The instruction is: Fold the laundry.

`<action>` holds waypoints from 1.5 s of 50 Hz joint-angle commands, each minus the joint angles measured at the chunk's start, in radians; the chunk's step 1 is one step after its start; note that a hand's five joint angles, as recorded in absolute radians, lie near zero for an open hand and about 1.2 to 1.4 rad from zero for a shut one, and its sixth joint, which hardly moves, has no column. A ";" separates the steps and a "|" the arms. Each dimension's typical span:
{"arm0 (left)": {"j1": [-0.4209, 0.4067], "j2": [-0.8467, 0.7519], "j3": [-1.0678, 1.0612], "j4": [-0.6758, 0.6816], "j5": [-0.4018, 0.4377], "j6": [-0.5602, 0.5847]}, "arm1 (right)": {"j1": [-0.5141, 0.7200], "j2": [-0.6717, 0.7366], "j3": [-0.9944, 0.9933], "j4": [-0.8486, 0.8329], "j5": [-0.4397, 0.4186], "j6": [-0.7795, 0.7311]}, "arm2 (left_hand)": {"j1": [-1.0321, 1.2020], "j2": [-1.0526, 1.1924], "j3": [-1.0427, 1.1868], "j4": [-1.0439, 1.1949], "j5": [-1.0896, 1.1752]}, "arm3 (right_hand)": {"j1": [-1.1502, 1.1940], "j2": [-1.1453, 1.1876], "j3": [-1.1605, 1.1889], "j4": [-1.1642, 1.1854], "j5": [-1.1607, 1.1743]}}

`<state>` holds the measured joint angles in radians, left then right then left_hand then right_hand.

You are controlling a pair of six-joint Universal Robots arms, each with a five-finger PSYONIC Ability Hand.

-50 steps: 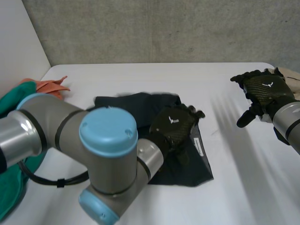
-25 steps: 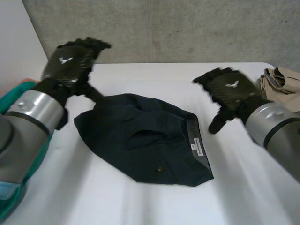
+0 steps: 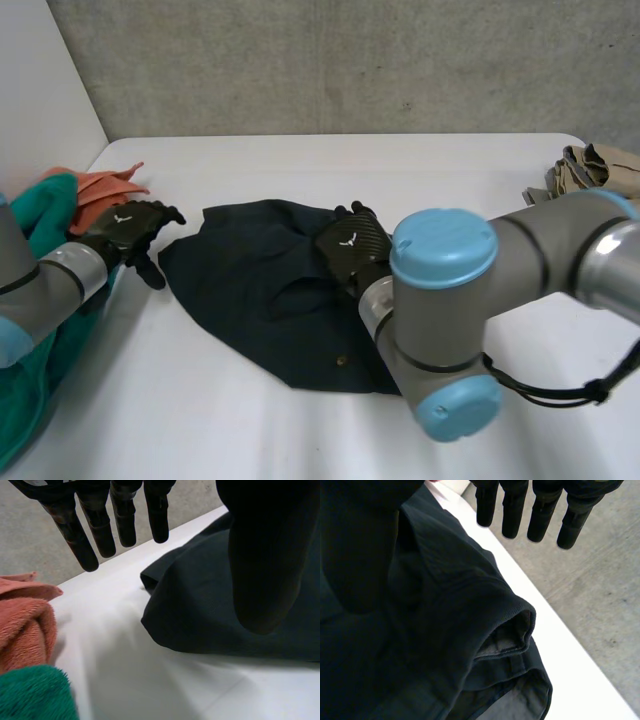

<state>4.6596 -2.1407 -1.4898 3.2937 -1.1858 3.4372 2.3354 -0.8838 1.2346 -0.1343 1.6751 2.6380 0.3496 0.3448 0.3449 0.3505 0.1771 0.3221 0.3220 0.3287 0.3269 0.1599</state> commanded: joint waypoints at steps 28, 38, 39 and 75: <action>-0.119 0.757 -0.017 -0.275 -0.164 -0.139 | -0.350 -0.550 -0.145 0.478 -0.297 0.036 | 1.047 1.052 1.051 1.046 1.045 | 1.074 1.074 1.068 1.069 1.062; -0.219 0.547 -0.009 -0.313 -0.233 -0.089 | -0.415 -0.457 -0.101 0.509 -0.436 0.092 | 1.047 1.052 1.051 1.046 1.045 | 1.074 1.074 1.068 1.069 1.062; -0.220 0.512 -0.001 -0.301 -0.244 -0.078 | -0.412 -0.439 -0.099 0.492 -0.431 0.100 | 1.047 1.052 1.051 1.046 1.045 | 1.074 1.074 1.068 1.069 1.062; -0.249 0.194 0.060 0.147 -0.253 -0.196 | -0.344 -0.129 -0.034 -0.361 -0.304 0.214 | 1.047 1.052 1.051 1.046 1.045 | 1.074 1.074 1.068 1.069 1.062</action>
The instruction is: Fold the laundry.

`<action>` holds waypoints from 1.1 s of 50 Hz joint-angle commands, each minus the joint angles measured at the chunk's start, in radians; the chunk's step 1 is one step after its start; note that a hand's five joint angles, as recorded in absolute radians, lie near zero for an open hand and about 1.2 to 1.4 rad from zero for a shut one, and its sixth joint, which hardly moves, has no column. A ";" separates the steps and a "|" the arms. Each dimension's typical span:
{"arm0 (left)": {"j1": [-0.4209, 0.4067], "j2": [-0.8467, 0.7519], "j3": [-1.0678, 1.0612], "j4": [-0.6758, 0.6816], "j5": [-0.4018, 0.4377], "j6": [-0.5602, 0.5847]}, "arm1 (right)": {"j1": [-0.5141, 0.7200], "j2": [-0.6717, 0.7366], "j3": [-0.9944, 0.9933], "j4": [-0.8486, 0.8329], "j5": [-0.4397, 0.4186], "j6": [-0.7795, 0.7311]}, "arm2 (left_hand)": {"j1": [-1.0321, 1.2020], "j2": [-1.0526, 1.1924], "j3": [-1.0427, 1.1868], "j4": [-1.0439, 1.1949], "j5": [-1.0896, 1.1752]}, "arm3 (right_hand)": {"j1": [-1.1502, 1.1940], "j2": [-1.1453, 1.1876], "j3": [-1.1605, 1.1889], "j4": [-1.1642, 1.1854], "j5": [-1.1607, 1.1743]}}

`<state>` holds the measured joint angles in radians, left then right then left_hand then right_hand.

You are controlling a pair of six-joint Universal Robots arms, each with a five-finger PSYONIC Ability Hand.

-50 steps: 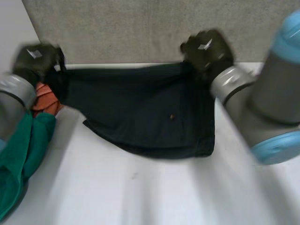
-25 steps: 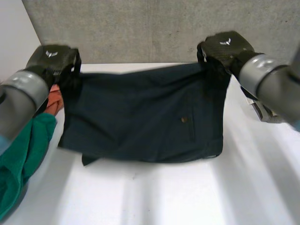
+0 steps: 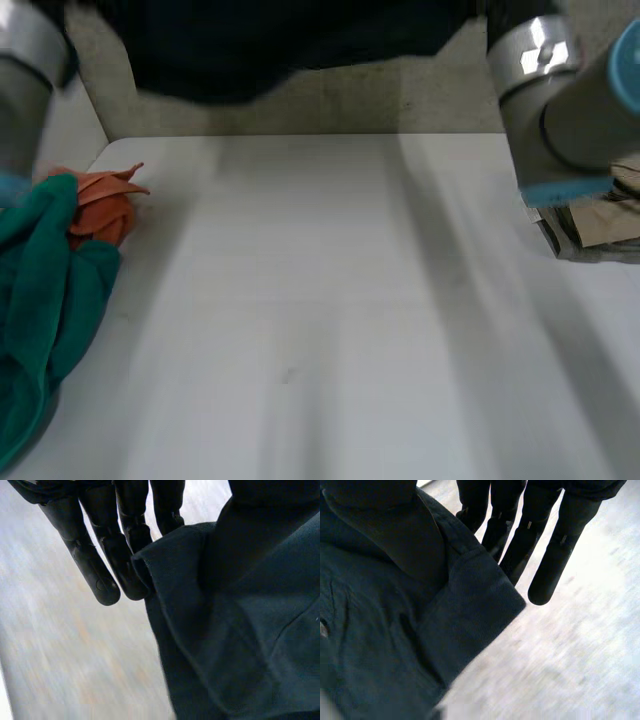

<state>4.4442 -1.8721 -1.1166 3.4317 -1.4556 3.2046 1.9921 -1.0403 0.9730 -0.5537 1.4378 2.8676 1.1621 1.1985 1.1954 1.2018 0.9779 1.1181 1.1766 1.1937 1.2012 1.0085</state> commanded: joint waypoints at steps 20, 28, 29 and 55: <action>-0.020 -0.087 -0.649 0.066 0.000 0.192 | -0.010 0.083 0.512 0.400 -0.056 -0.126 | -0.723 -0.759 -0.756 -0.762 -0.713 | 0.278 0.220 0.203 0.195 0.213; 0.001 0.054 -0.791 0.060 0.020 0.195 | -0.009 0.051 0.536 0.377 -0.056 -0.099 | -0.629 -0.665 -0.662 -0.669 -0.619 | 0.278 0.220 0.203 0.195 0.213; 0.001 0.065 -0.804 0.057 0.024 0.196 | -0.009 0.051 0.536 0.377 -0.056 -0.099 | -0.576 -0.613 -0.610 -0.616 -0.567 | 0.278 0.220 0.203 0.195 0.213; -0.031 -0.229 -0.571 0.004 0.044 0.362 | 0.002 0.049 0.541 0.377 -0.049 -0.106 | -0.494 -0.530 -0.527 -0.533 -0.484 | 0.278 0.220 0.203 0.195 0.213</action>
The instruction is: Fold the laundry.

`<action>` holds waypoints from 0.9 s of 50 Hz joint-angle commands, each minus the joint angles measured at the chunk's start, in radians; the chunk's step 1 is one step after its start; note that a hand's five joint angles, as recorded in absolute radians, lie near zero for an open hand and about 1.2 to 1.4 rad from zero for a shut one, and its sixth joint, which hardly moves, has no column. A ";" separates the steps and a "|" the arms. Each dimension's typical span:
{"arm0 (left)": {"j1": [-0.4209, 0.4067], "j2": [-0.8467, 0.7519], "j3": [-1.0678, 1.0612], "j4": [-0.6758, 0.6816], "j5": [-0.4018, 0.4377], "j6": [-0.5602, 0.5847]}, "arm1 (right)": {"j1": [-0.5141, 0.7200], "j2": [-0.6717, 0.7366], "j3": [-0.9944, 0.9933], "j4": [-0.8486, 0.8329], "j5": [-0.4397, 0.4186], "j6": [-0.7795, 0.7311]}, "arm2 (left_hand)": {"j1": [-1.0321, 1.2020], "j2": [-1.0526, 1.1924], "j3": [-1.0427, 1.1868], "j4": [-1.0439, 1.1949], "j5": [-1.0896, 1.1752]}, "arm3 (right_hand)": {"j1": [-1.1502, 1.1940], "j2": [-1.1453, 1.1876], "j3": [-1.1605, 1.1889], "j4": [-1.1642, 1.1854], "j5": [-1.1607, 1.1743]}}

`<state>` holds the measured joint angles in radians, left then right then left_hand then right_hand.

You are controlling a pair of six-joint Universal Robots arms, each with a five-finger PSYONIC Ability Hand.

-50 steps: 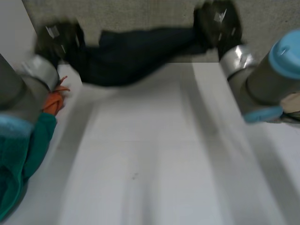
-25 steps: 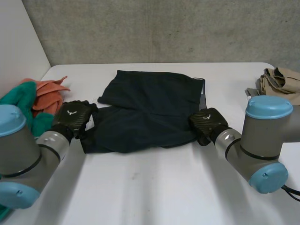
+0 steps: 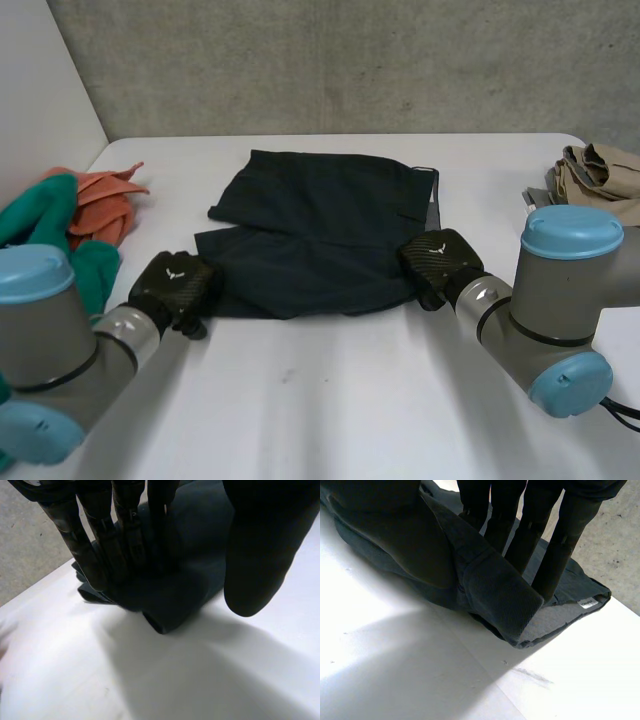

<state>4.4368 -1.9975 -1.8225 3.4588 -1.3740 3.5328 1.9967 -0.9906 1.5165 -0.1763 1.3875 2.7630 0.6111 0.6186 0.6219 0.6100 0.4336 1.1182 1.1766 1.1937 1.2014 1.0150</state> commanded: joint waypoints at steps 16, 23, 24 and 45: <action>-0.060 -0.190 0.276 -0.021 -0.088 0.074 | -0.013 0.003 -0.019 0.003 0.005 -0.008 | 0.785 0.778 0.774 0.786 0.788 | 0.278 0.220 0.203 0.195 0.207; -0.056 -0.060 0.191 -0.064 -0.099 0.064 | -0.006 -0.046 -0.022 0.081 0.007 -0.066 | 0.785 0.778 0.774 0.786 0.788 | 0.278 0.220 0.203 0.195 0.207; -0.054 -0.003 0.158 -0.095 -0.094 0.061 | -0.004 -0.066 -0.022 0.122 0.007 -0.106 | 0.785 0.778 0.774 0.786 0.788 | 0.278 0.220 0.203 0.195 0.207; -0.053 0.378 -0.031 -0.845 0.089 0.179 | -0.099 -0.373 0.248 0.802 -0.128 -0.683 | 0.785 0.778 0.774 0.786 0.788 | 0.278 0.220 0.203 0.195 0.207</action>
<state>4.4014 -1.5991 -1.9006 2.6610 -1.3110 3.6959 1.9454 -1.3175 1.7265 0.6283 1.3378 2.1333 1.1528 1.1973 1.1886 1.1976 0.9809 1.1182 1.1819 1.1936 1.2013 1.0151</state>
